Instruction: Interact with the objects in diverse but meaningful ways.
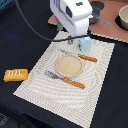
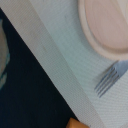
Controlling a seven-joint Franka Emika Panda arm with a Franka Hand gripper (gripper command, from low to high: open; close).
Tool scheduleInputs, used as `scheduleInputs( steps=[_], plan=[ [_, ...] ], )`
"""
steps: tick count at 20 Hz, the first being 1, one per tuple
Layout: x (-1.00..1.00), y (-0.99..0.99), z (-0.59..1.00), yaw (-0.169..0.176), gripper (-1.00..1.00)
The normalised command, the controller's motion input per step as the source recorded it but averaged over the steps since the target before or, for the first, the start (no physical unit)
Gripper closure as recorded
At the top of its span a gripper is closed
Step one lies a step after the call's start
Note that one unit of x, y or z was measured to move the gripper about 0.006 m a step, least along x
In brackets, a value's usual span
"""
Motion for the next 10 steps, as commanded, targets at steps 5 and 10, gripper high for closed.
scheduleInputs(
  steps=[5,10],
  plan=[
    [-0.65,-0.62,-0.13,-0.023,-1.00],
    [-0.67,-0.60,-0.13,-0.026,-1.00]
  ],
)
